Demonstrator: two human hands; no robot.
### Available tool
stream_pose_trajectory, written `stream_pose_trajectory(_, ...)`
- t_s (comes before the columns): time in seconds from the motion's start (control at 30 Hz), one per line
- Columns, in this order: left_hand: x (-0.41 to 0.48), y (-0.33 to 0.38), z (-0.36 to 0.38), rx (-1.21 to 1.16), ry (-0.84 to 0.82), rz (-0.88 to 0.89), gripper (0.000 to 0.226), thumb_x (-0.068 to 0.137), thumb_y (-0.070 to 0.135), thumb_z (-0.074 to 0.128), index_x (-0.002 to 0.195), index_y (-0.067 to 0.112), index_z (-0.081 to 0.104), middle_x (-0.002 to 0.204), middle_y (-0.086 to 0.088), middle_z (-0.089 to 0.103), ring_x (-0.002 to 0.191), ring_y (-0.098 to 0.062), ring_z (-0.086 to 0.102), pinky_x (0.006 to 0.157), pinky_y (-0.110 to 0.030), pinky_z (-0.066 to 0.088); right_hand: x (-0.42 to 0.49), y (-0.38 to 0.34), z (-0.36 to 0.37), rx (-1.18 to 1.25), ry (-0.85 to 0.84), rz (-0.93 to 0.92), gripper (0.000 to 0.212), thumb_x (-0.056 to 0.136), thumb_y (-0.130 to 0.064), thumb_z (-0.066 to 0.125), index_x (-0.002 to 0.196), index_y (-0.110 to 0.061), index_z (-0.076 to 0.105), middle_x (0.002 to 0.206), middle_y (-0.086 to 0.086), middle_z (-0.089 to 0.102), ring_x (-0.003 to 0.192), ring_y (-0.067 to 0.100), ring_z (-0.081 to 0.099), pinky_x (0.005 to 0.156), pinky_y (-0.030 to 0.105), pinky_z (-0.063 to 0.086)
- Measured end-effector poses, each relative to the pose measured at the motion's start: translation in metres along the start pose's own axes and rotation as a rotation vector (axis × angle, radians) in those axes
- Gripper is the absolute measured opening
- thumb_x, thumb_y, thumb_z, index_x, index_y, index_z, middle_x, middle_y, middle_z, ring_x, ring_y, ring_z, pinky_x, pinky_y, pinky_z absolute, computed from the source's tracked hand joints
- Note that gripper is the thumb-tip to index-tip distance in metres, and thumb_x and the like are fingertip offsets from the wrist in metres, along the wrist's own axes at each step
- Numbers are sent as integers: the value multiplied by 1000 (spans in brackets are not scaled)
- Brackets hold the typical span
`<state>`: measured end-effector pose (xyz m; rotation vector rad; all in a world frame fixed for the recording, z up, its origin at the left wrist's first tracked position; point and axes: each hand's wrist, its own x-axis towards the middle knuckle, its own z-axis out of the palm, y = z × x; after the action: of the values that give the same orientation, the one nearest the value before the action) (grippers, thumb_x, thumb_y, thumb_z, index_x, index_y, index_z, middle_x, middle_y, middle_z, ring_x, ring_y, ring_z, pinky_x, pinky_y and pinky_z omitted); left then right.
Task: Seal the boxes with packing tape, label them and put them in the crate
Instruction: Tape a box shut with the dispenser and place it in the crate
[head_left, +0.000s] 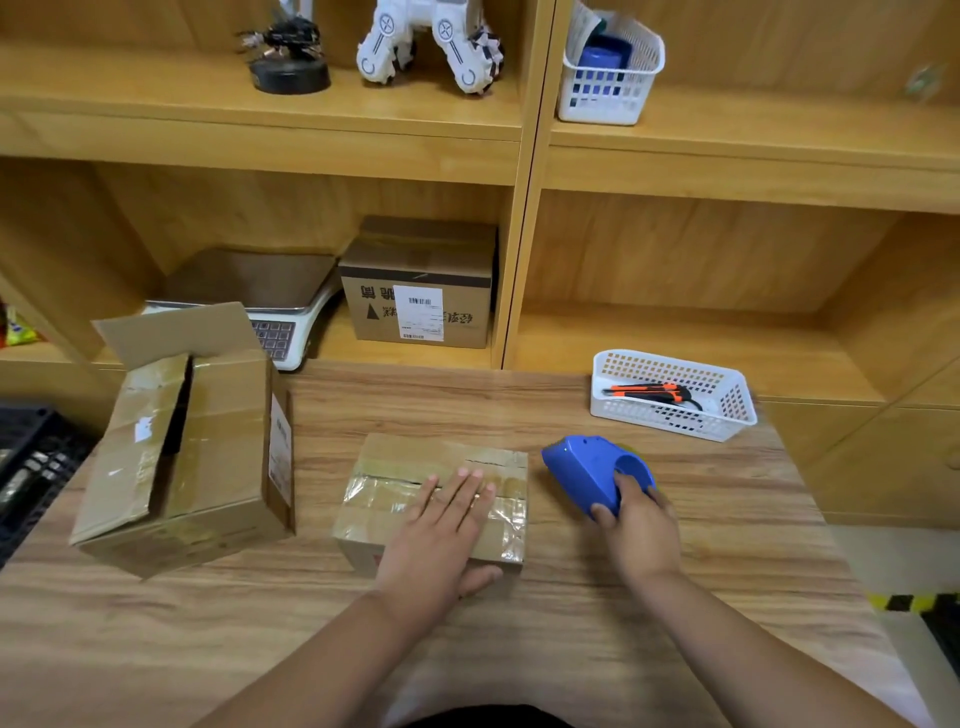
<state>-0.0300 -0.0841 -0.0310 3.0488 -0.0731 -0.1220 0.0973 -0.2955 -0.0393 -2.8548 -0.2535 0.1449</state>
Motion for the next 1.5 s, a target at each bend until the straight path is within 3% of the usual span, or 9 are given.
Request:
stream_pose_trajectory(0.37,4,-14,-1,29,-44,51,78,75,67,30,135,18,42,138,-7,51,129,-22,47,110,-46,11,-3,-22,-12,342,177,-33,48,84,-24,68,127,-9,55,121,10,62,127,33,38,99,32,31)
stream_pose_trajectory(0.43,7,-14,-8,21,-48,32,82,77,68,21,143,21,35,151,-5,30,140,-19,29,116,-42,1,-7,-26,-15,340,169,-71,47,86,-25,67,129,-10,54,123,9,61,128,31,36,100,31,31)
stream_pose_trajectory(0.53,8,-16,-12,-8,-92,58,95,67,74,-1,150,28,2,157,6,-9,144,-10,-11,113,-36,-16,-14,-29,-16,304,164,-119,48,86,-24,67,129,-7,55,120,11,62,128,33,37,99,33,34)
stream_pose_trajectory(0.6,8,-17,-21,-114,-106,24,95,69,75,3,150,26,5,159,5,2,145,-10,-5,114,-33,-12,-20,-32,-16,273,200,-174,44,85,-26,67,122,-4,59,109,12,67,121,38,45,96,37,39)
stream_pose_trajectory(0.7,12,-19,-44,-465,-22,-126,84,84,61,47,150,22,12,153,0,28,141,-18,21,115,-30,15,-23,-34,-12,186,316,-323,42,73,-26,70,106,-1,66,91,12,71,102,44,58,88,43,45)
stream_pose_trajectory(0.77,16,-20,-65,-633,80,-151,85,82,48,62,149,24,15,152,4,30,139,-15,27,112,-28,25,-25,-36,-13,152,398,-412,42,68,-17,81,104,-1,67,88,11,72,106,35,54,89,43,42)
stream_pose_trajectory(0.97,12,-21,-98,-603,293,-16,58,76,38,68,129,32,47,123,19,47,122,-4,36,101,-22,24,-30,-50,-16,160,507,-569,42,65,-19,71,105,-6,63,86,7,71,106,22,42,96,30,31)
stream_pose_trajectory(1.2,8,-37,-103,-826,251,-61,32,77,15,66,100,37,62,104,29,47,105,17,36,85,0,21,-38,-57,-25,174,491,-650,50,65,-10,68,111,-16,48,85,5,69,102,18,45,104,25,24)
stream_pose_trajectory(1.5,15,-48,-109,-946,275,-222,17,83,24,66,73,37,69,89,18,69,96,-3,59,91,-33,46,-45,-65,-34,127,423,-750,36,81,-26,50,114,-13,47,98,7,69,105,20,44,110,19,16)
